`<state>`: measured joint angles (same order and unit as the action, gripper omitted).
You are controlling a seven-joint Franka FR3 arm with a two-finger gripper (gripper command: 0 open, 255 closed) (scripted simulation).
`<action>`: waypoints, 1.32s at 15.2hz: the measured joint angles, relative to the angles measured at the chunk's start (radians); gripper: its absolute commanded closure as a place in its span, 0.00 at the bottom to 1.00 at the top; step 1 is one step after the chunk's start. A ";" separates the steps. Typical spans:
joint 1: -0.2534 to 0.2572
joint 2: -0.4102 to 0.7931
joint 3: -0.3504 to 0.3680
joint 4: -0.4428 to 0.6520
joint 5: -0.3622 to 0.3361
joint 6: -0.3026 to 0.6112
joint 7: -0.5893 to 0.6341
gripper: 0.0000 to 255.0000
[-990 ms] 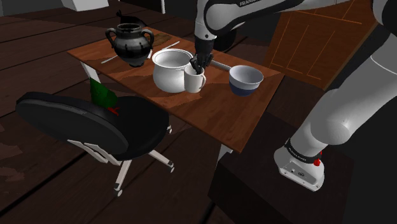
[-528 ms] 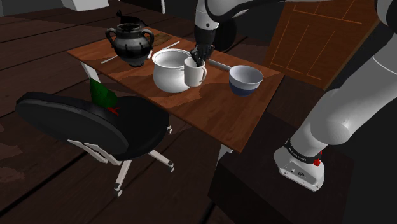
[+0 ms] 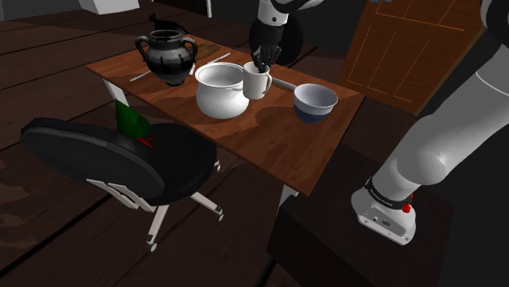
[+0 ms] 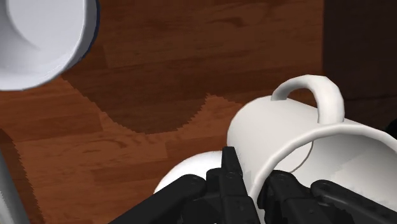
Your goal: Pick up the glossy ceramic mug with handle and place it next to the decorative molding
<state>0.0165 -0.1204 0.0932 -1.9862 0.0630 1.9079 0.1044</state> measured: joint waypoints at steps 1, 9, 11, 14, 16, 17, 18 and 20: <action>-0.012 0.013 -0.015 0.015 -0.002 -0.004 -0.027 1.00; -0.098 0.108 -0.114 0.132 -0.004 -0.035 -0.208 1.00; -0.120 0.150 -0.136 0.174 -0.001 -0.039 -0.253 1.00; -0.151 0.210 -0.164 0.258 0.005 -0.066 -0.312 1.00; -0.171 0.244 -0.180 0.297 0.010 -0.073 -0.348 1.00; -0.173 0.250 -0.182 0.295 0.011 -0.065 -0.353 1.00; -0.174 0.254 -0.182 0.291 0.012 -0.058 -0.356 1.00; -0.176 0.257 -0.183 0.268 0.012 -0.033 -0.361 1.00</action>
<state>-0.1596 0.1366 -0.0901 -1.7177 0.0754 1.8749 -0.2570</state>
